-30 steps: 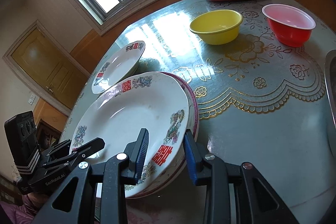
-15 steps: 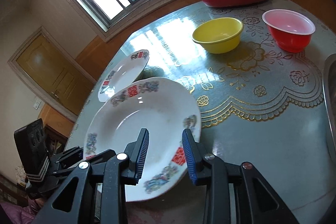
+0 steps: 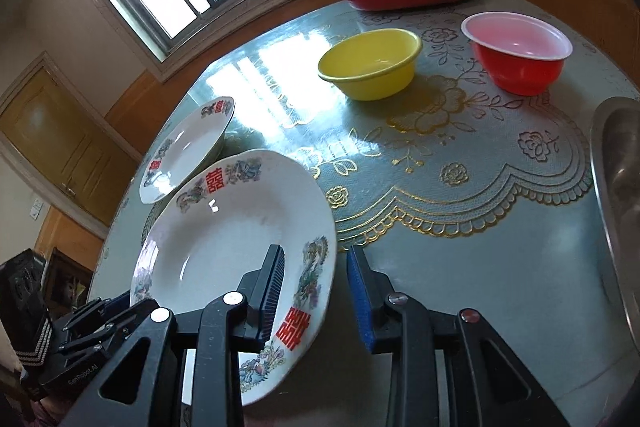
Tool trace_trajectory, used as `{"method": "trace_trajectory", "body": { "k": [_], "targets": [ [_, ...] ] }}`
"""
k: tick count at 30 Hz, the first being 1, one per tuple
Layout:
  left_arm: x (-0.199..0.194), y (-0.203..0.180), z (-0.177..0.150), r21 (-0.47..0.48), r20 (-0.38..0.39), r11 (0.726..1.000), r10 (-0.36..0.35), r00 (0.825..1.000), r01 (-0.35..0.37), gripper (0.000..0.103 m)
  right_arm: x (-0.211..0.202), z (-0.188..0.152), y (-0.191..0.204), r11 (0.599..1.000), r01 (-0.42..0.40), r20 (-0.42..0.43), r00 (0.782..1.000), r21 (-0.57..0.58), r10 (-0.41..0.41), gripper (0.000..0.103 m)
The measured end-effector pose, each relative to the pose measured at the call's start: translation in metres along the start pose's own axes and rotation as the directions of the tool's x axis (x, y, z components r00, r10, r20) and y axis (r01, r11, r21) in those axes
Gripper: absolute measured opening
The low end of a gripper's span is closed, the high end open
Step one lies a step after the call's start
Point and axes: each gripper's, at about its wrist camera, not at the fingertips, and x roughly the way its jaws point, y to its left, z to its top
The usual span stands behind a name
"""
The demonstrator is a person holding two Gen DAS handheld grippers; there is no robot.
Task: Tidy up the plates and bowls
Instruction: 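Lower the large plate onto the floral plate and open the left gripper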
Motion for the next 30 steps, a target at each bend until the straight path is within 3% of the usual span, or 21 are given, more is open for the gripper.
{"method": "trace_trajectory", "body": {
  "k": [3,7,9,10,12,21,24,26,30],
  "targets": [
    [-0.007,0.002,-0.002,0.000,0.018,1.000,0.018,1.000,-0.018,0.035,0.004,-0.003,0.011,0.995,0.071,0.002,0.997,-0.066,-0.071,0.020],
    [-0.011,0.004,-0.003,-0.015,0.026,0.999,0.032,0.999,-0.032,0.035,0.003,-0.005,0.015,0.990,0.093,0.009,0.996,-0.104,-0.092,0.019],
    [-0.013,0.008,-0.004,-0.033,0.038,0.999,0.015,0.999,-0.014,0.040,0.003,-0.006,0.021,0.983,0.113,0.014,0.994,-0.144,-0.113,0.021],
    [-0.015,0.009,-0.004,-0.036,0.046,0.999,0.012,0.999,-0.011,0.047,0.004,-0.006,0.021,0.982,0.112,0.011,0.994,-0.149,-0.112,0.022],
    [-0.019,0.009,-0.004,-0.032,0.059,0.999,0.009,0.998,-0.007,0.049,0.004,-0.005,0.020,0.984,0.108,0.003,0.994,-0.138,-0.109,0.023],
    [-0.018,0.015,-0.005,-0.069,0.056,0.997,0.050,0.997,-0.047,0.052,0.013,-0.014,0.032,0.974,0.136,-0.012,0.990,-0.180,-0.141,0.042],
    [-0.017,0.019,-0.006,-0.091,0.056,0.995,0.055,0.997,-0.050,0.059,0.014,-0.017,0.037,0.965,0.150,0.000,0.988,-0.213,-0.154,0.048],
    [-0.018,0.022,-0.006,-0.106,0.066,0.992,0.068,0.996,-0.061,0.070,0.014,-0.018,0.039,0.963,0.150,0.008,0.988,-0.222,-0.152,0.053],
    [-0.019,0.028,-0.005,-0.139,0.085,0.987,0.092,0.992,-0.080,0.076,0.013,-0.020,0.047,0.950,0.173,0.018,0.985,-0.261,-0.174,0.058]
  ]
}}
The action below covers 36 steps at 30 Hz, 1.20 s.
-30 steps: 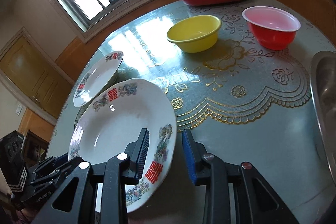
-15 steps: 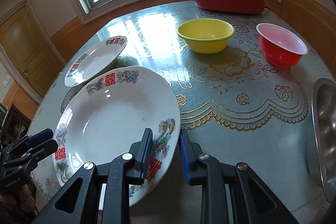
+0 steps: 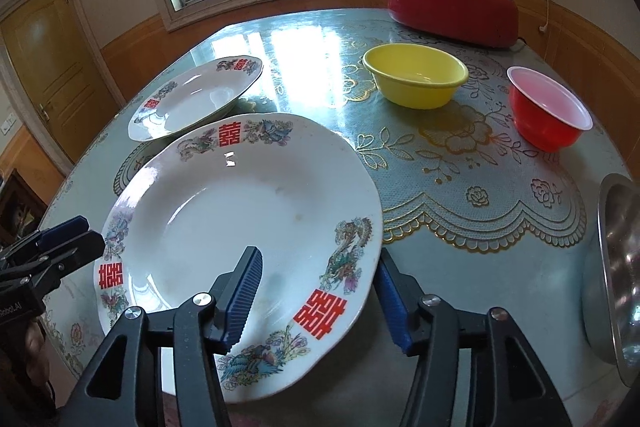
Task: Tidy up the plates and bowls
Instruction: 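Lower the large plate onto the floral plate and open the left gripper, then move both grippers toward the smaller white double-happiness plate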
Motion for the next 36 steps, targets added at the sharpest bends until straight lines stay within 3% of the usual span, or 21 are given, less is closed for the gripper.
{"method": "trace_trajectory", "body": {
  "k": [3,5,11,22,28,36],
  "targets": [
    [0.000,0.002,0.001,-0.008,-0.002,1.000,-0.001,1.000,0.001,0.083,-0.001,-0.001,0.006,0.999,0.031,0.007,1.000,-0.038,-0.031,0.058],
    [0.001,0.000,0.001,-0.003,-0.006,1.000,0.000,1.000,0.000,0.094,-0.001,-0.004,0.012,0.995,0.053,0.011,0.999,-0.080,-0.052,0.062],
    [0.000,-0.006,0.003,0.024,0.006,1.000,-0.007,1.000,0.006,0.094,0.002,-0.011,0.027,0.966,0.145,0.030,0.989,-0.214,-0.142,0.063],
    [0.005,0.003,0.008,-0.007,-0.017,0.999,0.046,0.999,-0.046,0.092,-0.016,0.003,0.008,0.989,0.094,0.059,0.994,-0.117,-0.088,0.064],
    [-0.001,0.005,0.016,-0.010,0.004,0.998,0.059,0.998,-0.059,0.098,-0.028,0.024,-0.014,0.999,-0.034,0.073,0.997,0.023,0.032,0.064],
    [-0.001,0.006,0.018,0.017,-0.006,0.998,0.054,0.999,-0.053,0.099,-0.019,0.046,-0.015,0.965,-0.217,0.046,0.976,0.146,0.212,0.064]
  ]
}}
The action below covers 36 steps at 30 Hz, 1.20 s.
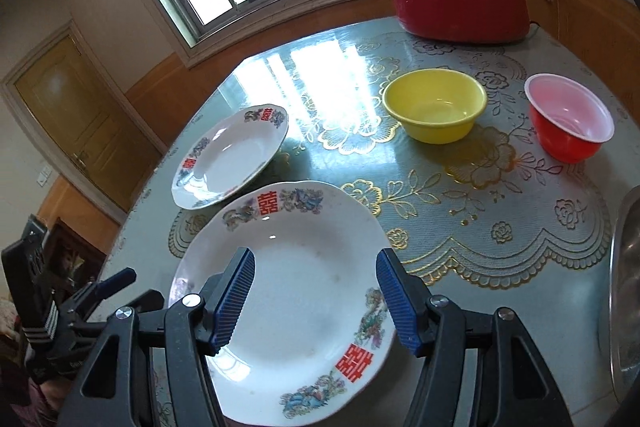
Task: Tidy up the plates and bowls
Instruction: 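Move both grippers toward the smaller white double-happiness plate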
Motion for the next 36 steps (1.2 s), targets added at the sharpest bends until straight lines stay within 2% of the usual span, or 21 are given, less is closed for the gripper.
{"method": "trace_trajectory", "body": {
  "k": [7,11,16,19,22,27,31,33,36],
  "targets": [
    [0.011,0.010,0.007,-0.009,-0.041,1.000,-0.015,0.999,0.014,0.099,0.027,0.025,0.001,0.985,-0.131,-0.059,0.989,0.115,0.138,0.065],
    [0.018,0.028,0.013,-0.069,-0.062,0.996,-0.056,0.997,0.051,0.099,0.042,0.039,0.008,0.973,-0.186,-0.078,0.977,0.135,0.198,0.065],
    [0.026,0.053,0.024,-0.162,-0.049,0.983,-0.101,0.994,0.092,0.103,0.062,0.060,0.011,0.965,-0.213,-0.080,0.971,0.155,0.227,0.065],
    [0.033,0.065,0.032,-0.164,-0.047,0.985,-0.067,0.997,0.058,0.103,0.077,0.075,0.010,0.960,-0.228,-0.076,0.967,0.162,0.243,0.065],
    [0.039,0.079,0.040,-0.181,-0.038,0.982,-0.064,0.997,0.057,0.103,0.094,0.086,0.009,0.958,-0.227,-0.091,0.965,0.173,0.245,0.065],
    [0.045,0.095,0.052,-0.198,0.018,0.979,-0.046,0.999,0.049,0.103,0.125,0.099,0.006,0.955,-0.204,-0.118,0.965,0.217,0.233,0.050],
    [0.054,0.110,0.062,-0.238,-0.021,0.971,-0.029,0.999,0.023,0.103,0.151,0.106,0.004,0.948,-0.193,-0.146,0.961,0.252,0.235,0.040],
    [0.057,0.115,0.065,-0.249,-0.016,0.969,-0.013,1.000,0.008,0.103,0.163,0.110,0.005,0.948,-0.183,-0.166,0.959,0.260,0.230,0.036],
    [0.066,0.124,0.074,-0.264,-0.019,0.964,0.011,1.000,-0.016,0.103,0.179,0.114,0.008,0.949,-0.174,-0.193,0.954,0.263,0.228,0.035]
  ]
}}
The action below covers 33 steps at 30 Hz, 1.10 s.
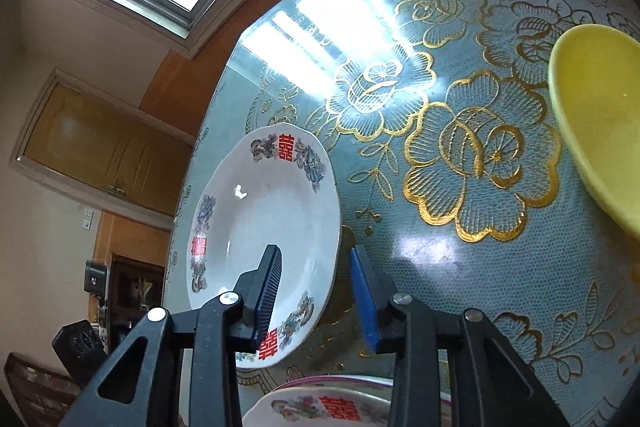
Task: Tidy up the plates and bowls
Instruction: 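Move both grippers toward the smaller white double-happiness plate, then grasp the rim of the smaller double-happiness plate with the left gripper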
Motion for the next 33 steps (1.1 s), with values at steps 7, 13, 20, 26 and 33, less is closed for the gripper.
{"method": "trace_trajectory", "body": {
  "k": [7,13,20,26,33],
  "targets": [
    [0.030,0.001,0.032,0.009,-0.016,1.000,-0.024,1.000,0.024,0.092,0.027,0.010,0.003,0.999,0.038,-0.021,0.999,-0.032,-0.039,0.029],
    [0.056,-0.005,0.053,0.023,-0.060,0.998,-0.052,0.997,0.053,0.068,0.044,0.018,0.007,0.998,0.041,-0.038,0.998,-0.039,-0.043,0.028],
    [0.078,-0.020,0.051,0.104,-0.079,0.994,-0.018,0.997,0.026,0.032,0.048,0.016,0.019,0.985,0.107,-0.031,0.993,-0.133,-0.112,0.018],
    [0.068,-0.021,0.034,0.147,-0.080,0.987,-0.050,0.996,0.061,0.029,0.047,0.010,0.021,0.975,0.135,-0.021,0.990,-0.174,-0.141,0.019],
    [0.061,-0.021,0.026,0.135,-0.087,0.987,-0.077,0.993,0.088,0.027,0.044,0.015,0.008,0.992,0.075,-0.036,0.996,-0.098,-0.079,0.021]
  ]
}}
